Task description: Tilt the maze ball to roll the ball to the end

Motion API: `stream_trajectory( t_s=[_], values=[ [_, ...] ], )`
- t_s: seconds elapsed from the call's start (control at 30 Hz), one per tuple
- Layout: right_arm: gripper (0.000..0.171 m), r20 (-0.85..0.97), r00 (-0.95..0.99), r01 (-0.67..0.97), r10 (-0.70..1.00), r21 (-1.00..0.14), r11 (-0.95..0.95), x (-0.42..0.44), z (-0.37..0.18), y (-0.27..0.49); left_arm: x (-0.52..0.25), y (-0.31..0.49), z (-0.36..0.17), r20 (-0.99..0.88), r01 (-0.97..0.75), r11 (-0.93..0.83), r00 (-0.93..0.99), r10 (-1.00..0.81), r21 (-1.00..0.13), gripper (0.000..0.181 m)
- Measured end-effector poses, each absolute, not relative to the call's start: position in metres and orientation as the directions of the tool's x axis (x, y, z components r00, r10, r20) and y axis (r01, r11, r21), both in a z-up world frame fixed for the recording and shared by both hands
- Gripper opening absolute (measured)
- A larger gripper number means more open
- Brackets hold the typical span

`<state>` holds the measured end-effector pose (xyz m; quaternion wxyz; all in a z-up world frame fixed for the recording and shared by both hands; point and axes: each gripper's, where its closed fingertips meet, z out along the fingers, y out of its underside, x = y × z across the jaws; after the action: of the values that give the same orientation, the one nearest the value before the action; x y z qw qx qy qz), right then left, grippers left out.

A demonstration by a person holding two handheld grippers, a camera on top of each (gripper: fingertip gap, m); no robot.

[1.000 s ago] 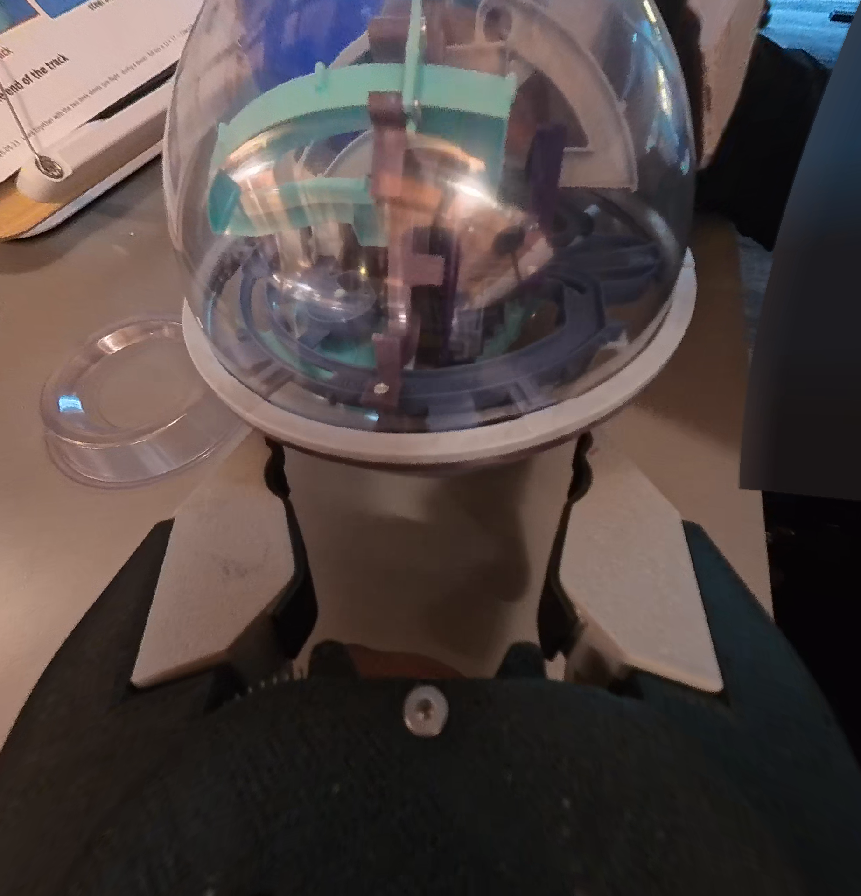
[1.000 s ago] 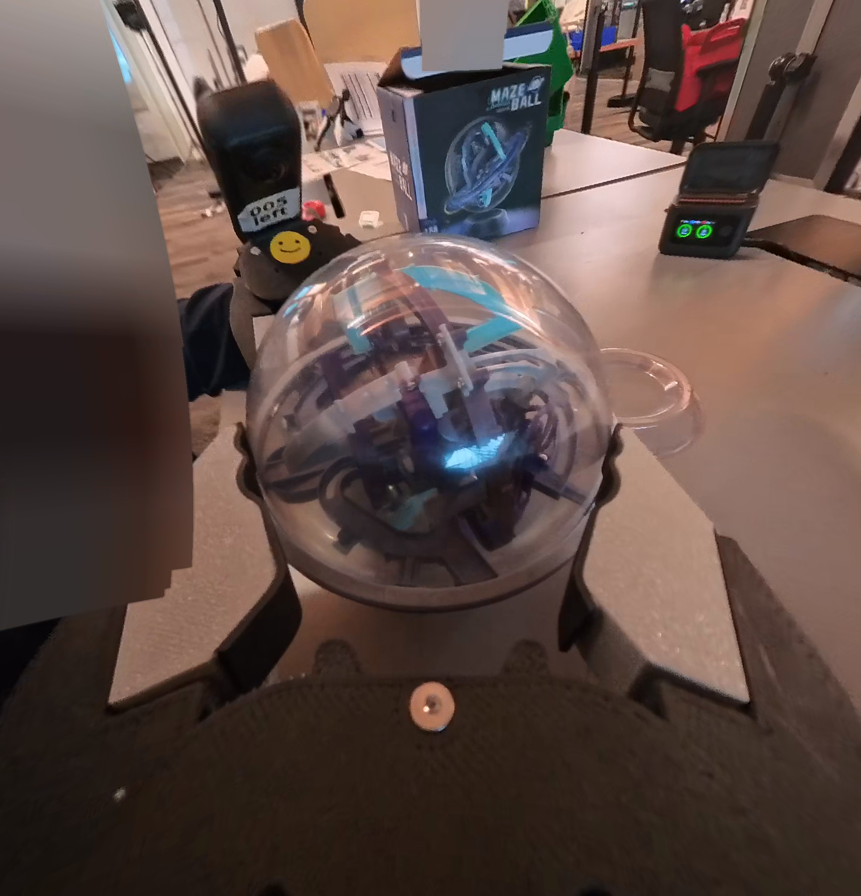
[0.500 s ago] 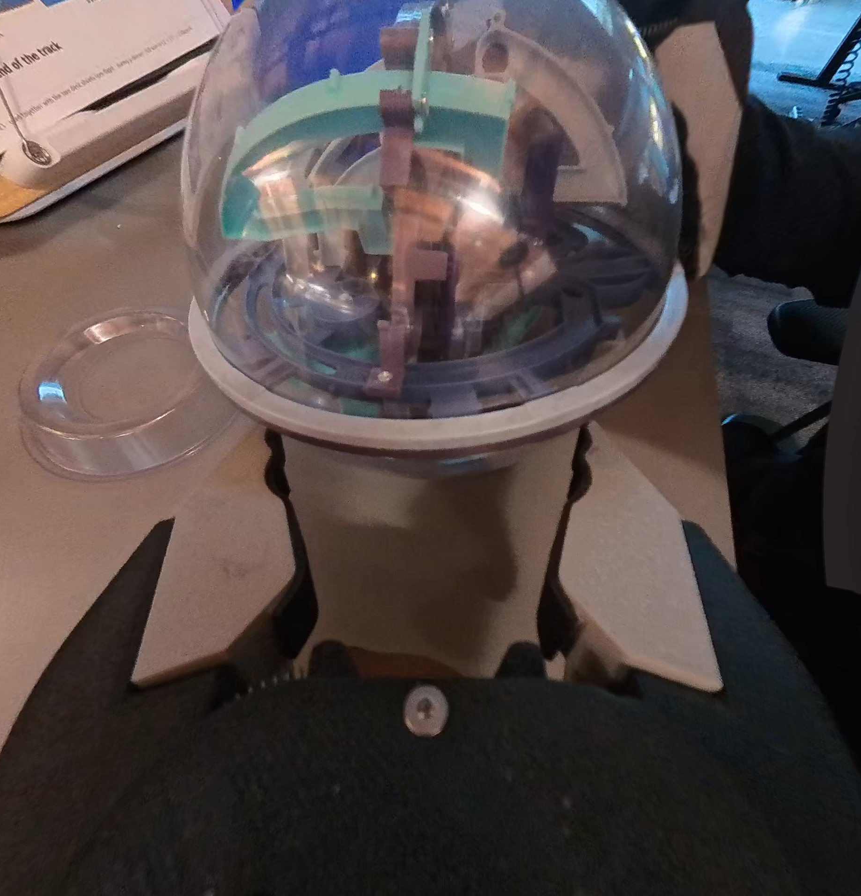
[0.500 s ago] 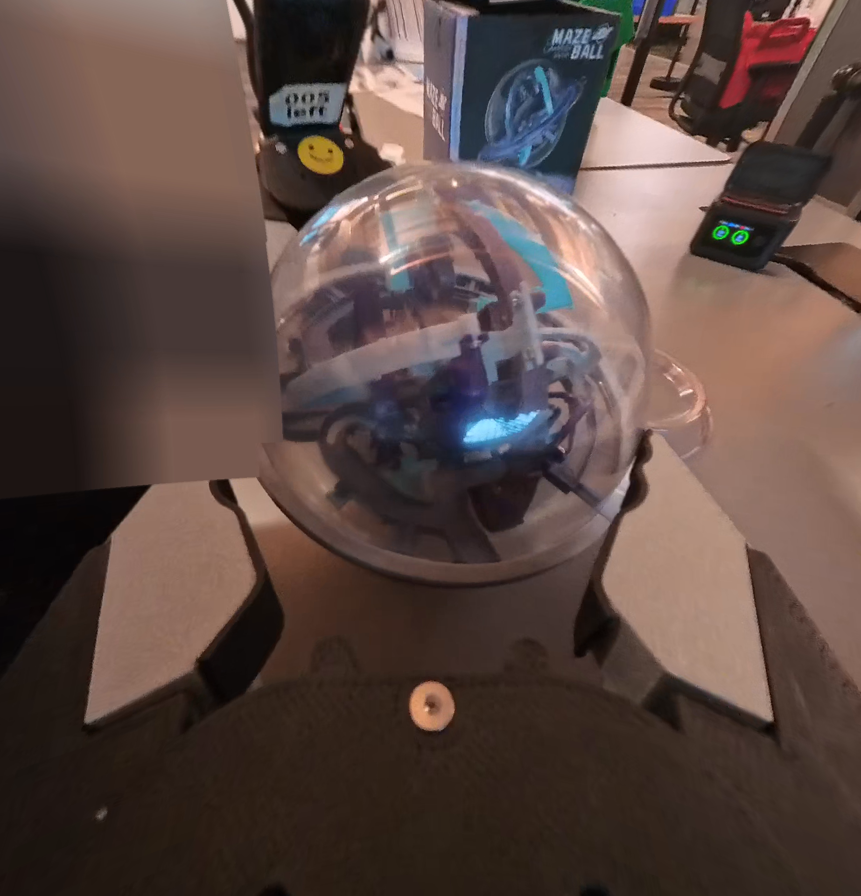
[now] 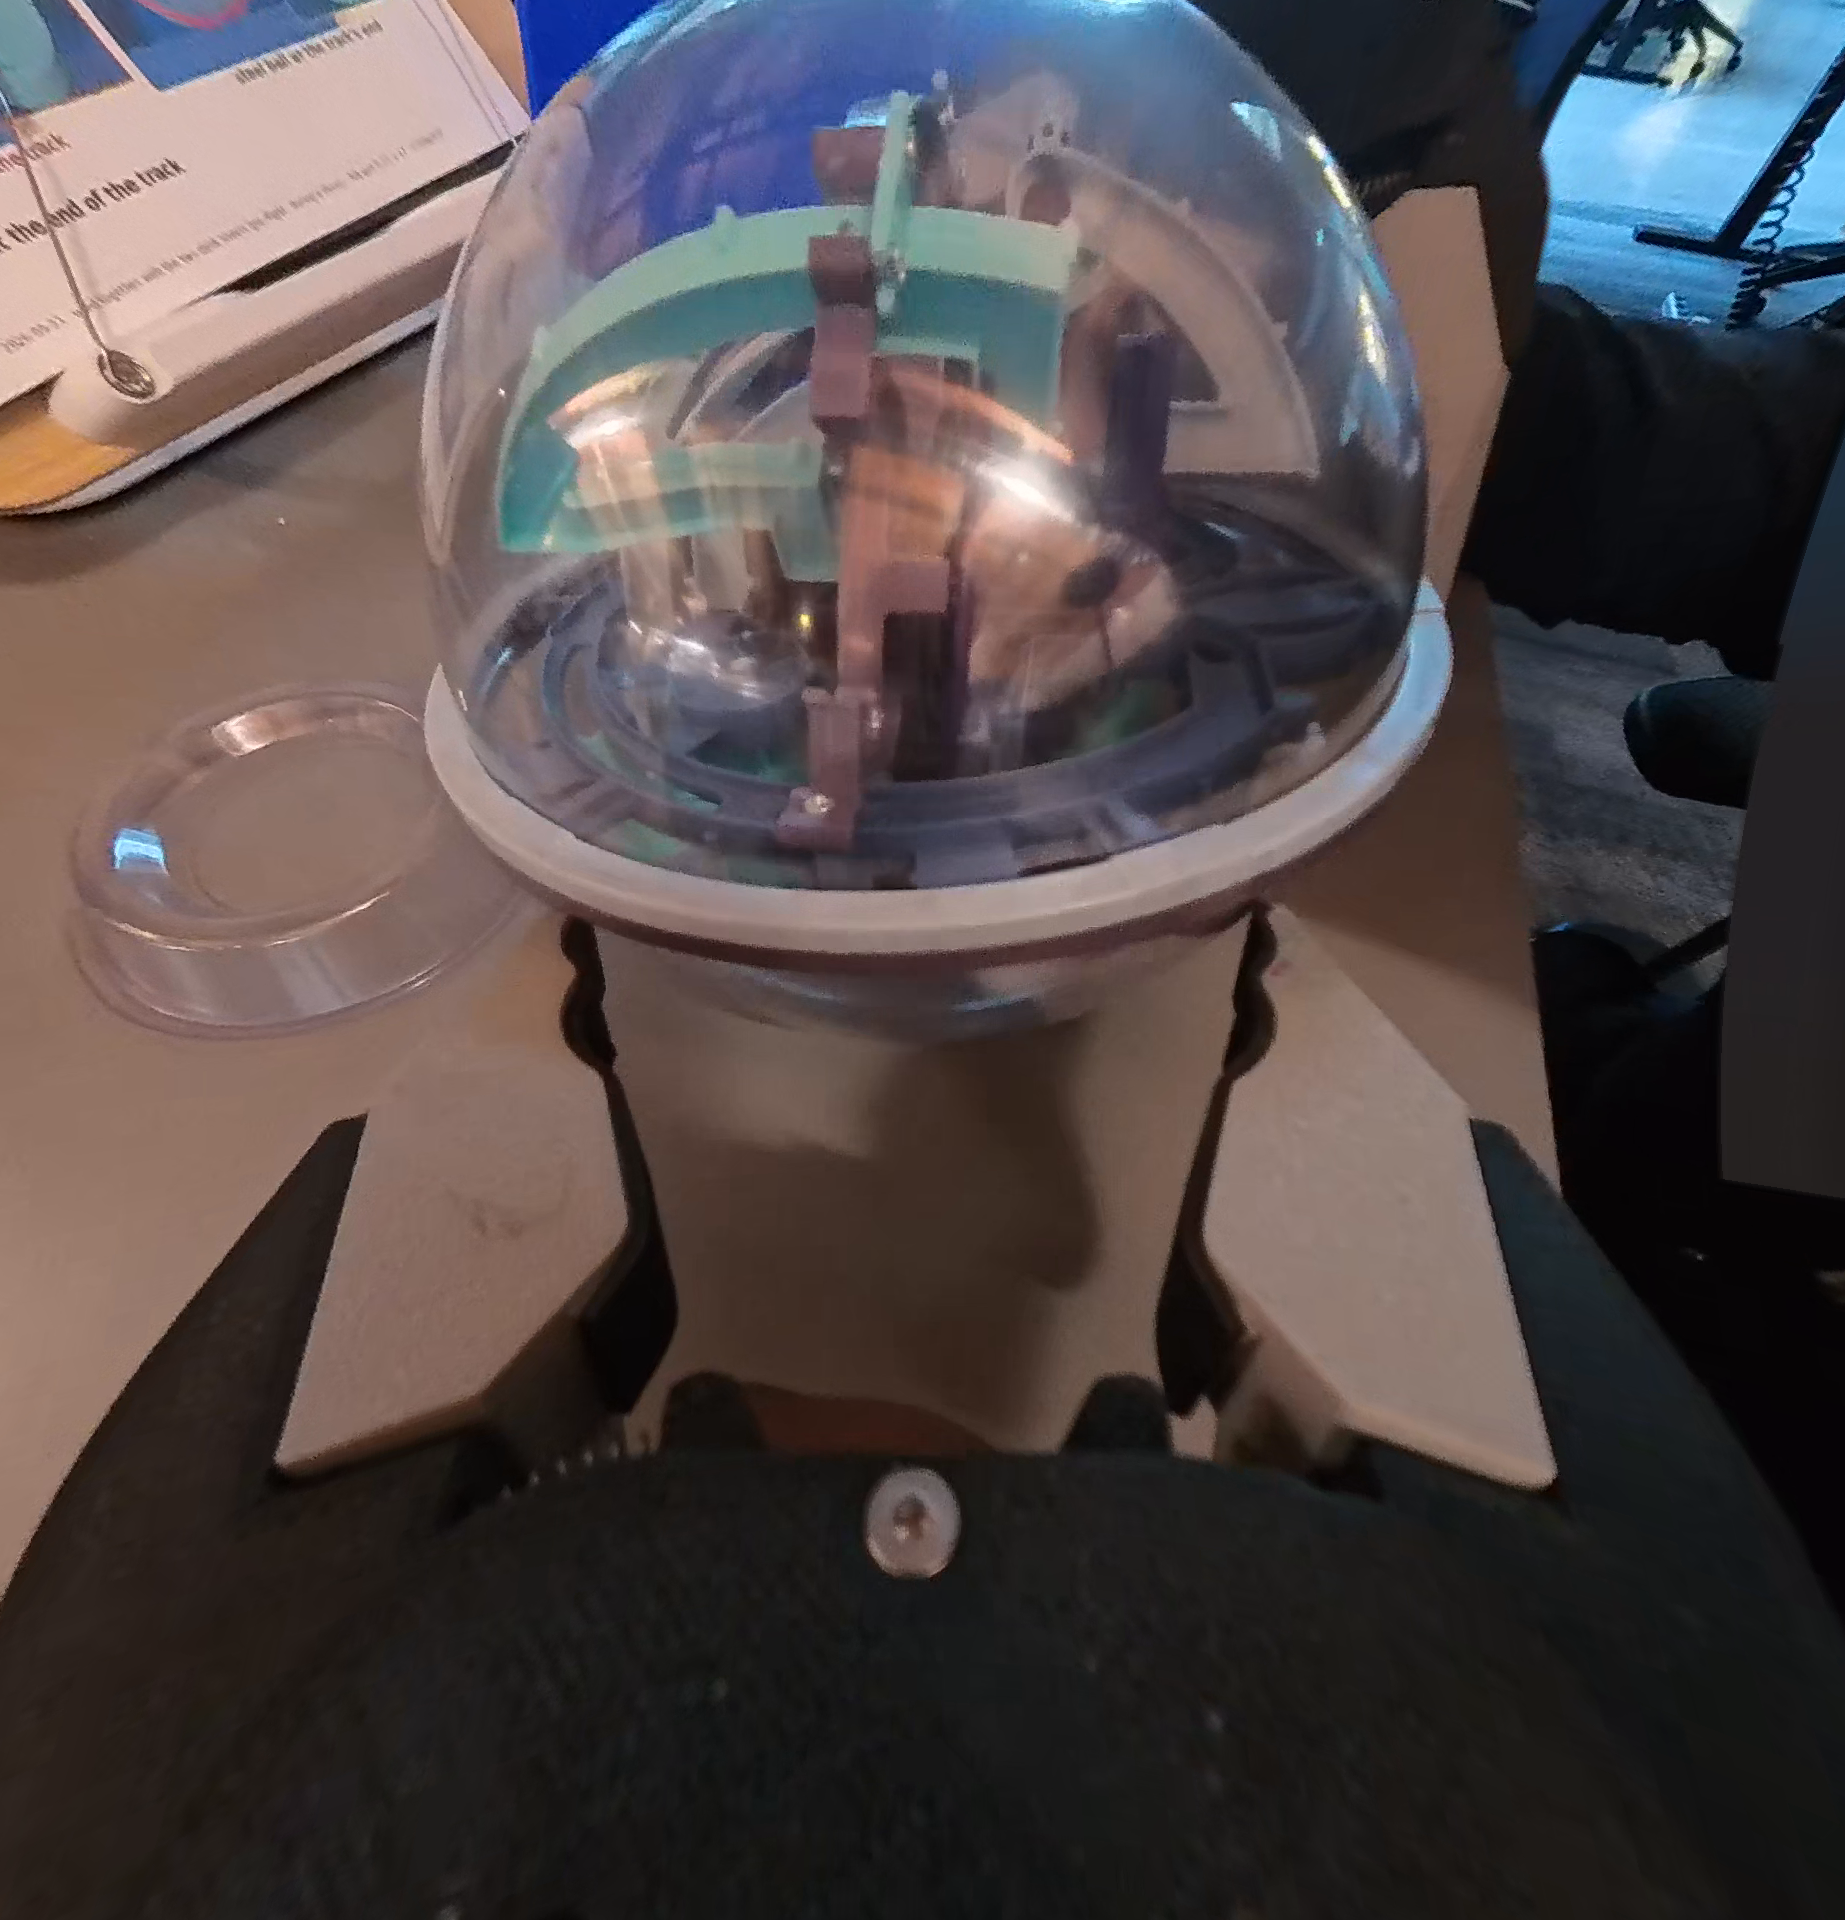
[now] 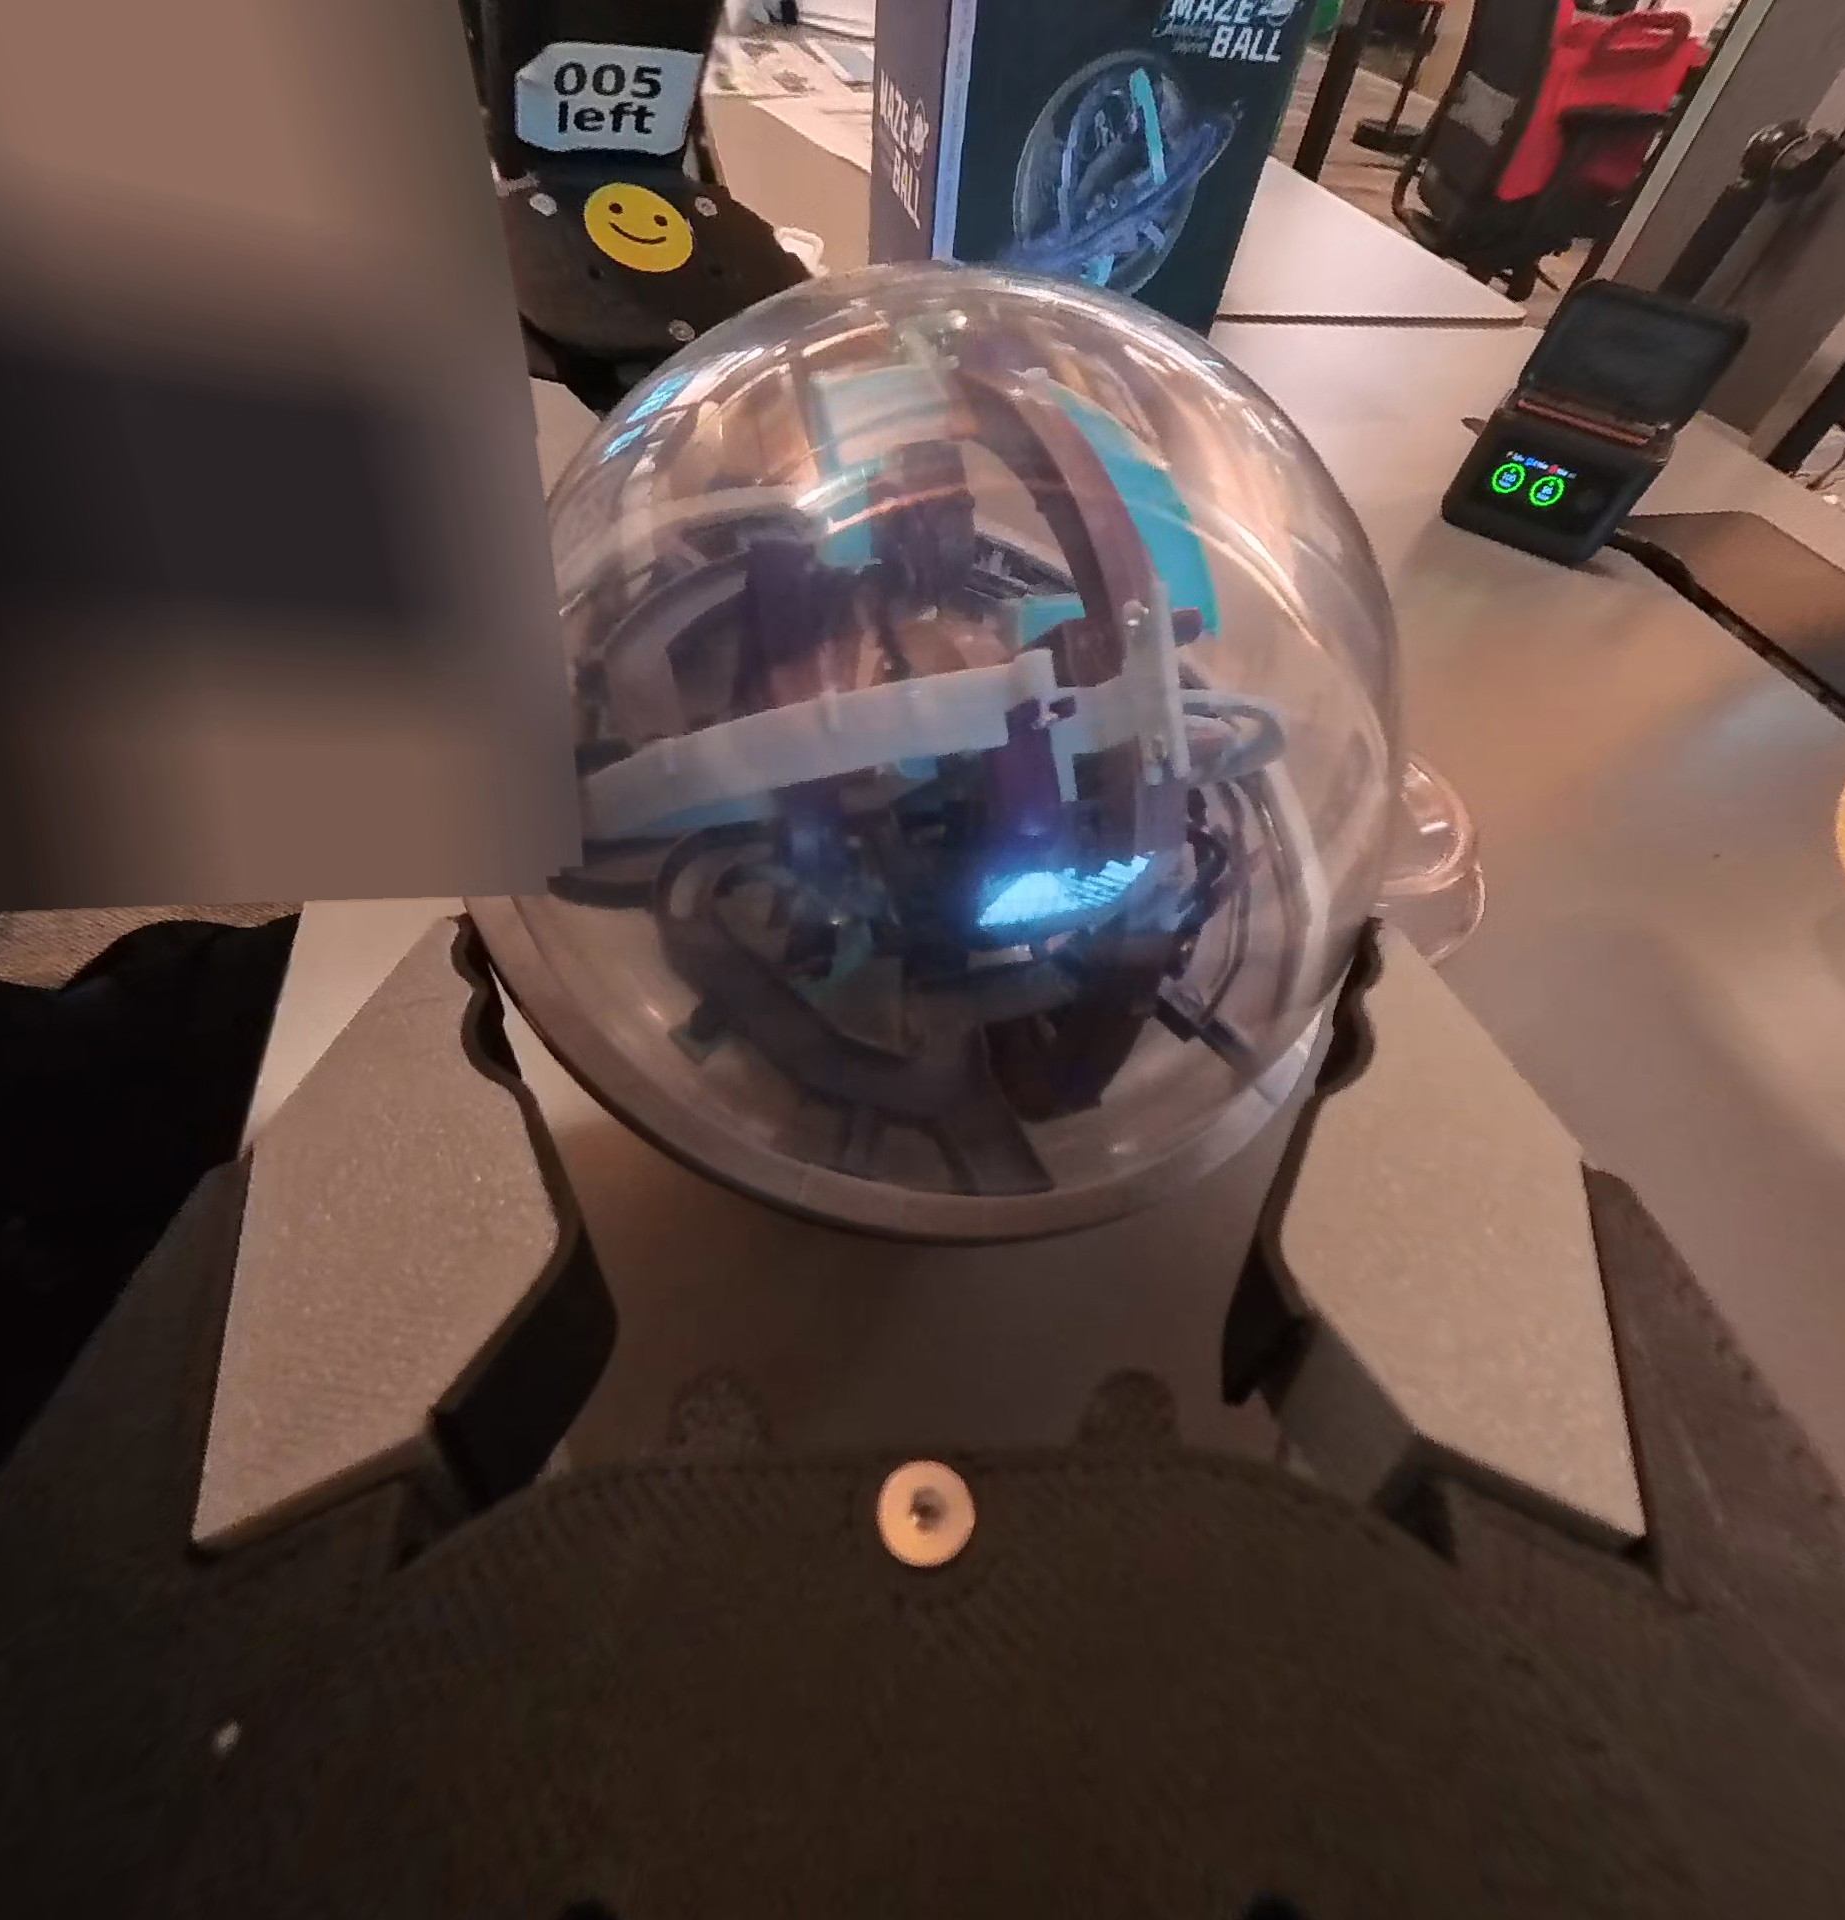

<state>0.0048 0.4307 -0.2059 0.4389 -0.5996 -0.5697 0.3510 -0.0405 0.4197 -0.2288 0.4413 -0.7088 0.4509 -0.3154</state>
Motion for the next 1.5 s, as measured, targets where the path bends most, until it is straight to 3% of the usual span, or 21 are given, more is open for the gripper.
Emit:
stream_trajectory(
  t_s=[0.5,1.5],
  values=[
    [0.149,-0.079,0.092,0.278,0.993,-0.955,-0.102,0.001,-0.193,0.432,-0.043,0.421,-0.221,0.063,-0.305,-0.203,0.413,-0.908,-0.930,0.120],
    [0.149,-0.020,0.117,0.259,0.993,-0.965,-0.050,-0.001,-0.184,0.429,-0.043,0.420,-0.217,0.044,-0.292,-0.176,0.406,-0.913,-0.940,0.121]
  ],
)
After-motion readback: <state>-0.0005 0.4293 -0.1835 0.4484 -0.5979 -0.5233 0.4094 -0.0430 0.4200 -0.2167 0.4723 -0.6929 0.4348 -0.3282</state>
